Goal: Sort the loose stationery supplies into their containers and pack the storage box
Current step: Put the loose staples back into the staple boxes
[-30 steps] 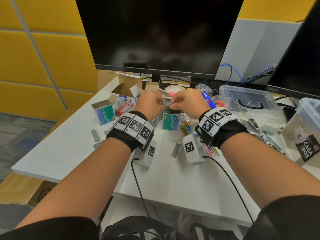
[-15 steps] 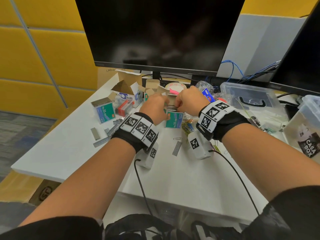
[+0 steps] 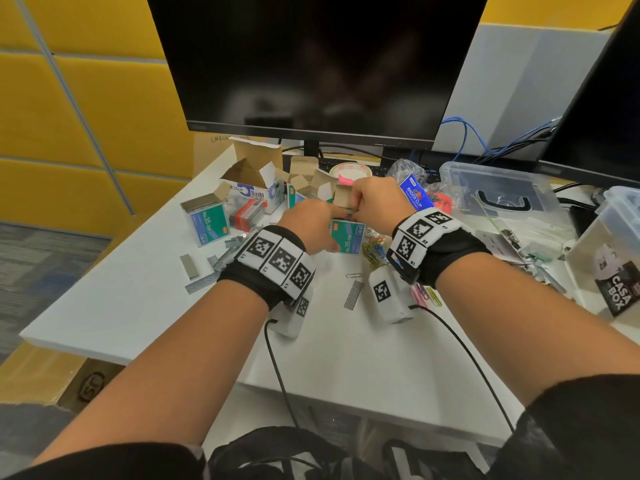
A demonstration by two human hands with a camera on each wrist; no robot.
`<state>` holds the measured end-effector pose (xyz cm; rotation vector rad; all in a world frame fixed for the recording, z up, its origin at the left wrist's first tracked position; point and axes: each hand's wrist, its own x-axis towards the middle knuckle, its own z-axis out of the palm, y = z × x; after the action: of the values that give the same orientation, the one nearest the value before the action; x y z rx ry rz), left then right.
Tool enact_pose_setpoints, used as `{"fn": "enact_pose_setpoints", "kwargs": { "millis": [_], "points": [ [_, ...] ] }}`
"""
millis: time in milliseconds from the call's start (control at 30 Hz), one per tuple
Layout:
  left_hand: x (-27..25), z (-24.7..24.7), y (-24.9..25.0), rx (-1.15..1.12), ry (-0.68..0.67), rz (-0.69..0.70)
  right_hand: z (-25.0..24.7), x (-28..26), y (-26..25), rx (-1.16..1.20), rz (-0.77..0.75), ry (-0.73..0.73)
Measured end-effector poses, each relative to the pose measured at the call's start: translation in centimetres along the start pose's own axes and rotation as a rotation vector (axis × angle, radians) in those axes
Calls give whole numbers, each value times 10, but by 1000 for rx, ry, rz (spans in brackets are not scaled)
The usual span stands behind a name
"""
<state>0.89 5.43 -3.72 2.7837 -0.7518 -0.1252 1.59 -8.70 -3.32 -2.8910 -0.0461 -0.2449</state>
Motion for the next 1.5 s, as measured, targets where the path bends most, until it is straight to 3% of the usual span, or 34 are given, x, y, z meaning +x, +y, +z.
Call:
{"fn": "enact_pose_setpoints", "kwargs": {
  "millis": [133,467,633,733,833,900,1500],
  "points": [
    [1,0,2,87,-72,-38,2,1,3,-4,-6,-2],
    [-1,5,8,159,-26,-75,0,-15,3,-30,-67,-11],
    [-1,4,9,163,-49,-97,-7,-41,4,140,-188,167],
    [-1,2,9,152,-55,-99,-15,-51,6,238,-228,-119],
    [0,3,9,147,-68,-109,-14,-56,8,71,-238,-472],
    [1,5,8,120,-79,-123,-7,-57,8,31,-227,-598],
    [3,9,4,-75,-30,-121,9,-52,1,-36,-232,-598]
  ]
}}
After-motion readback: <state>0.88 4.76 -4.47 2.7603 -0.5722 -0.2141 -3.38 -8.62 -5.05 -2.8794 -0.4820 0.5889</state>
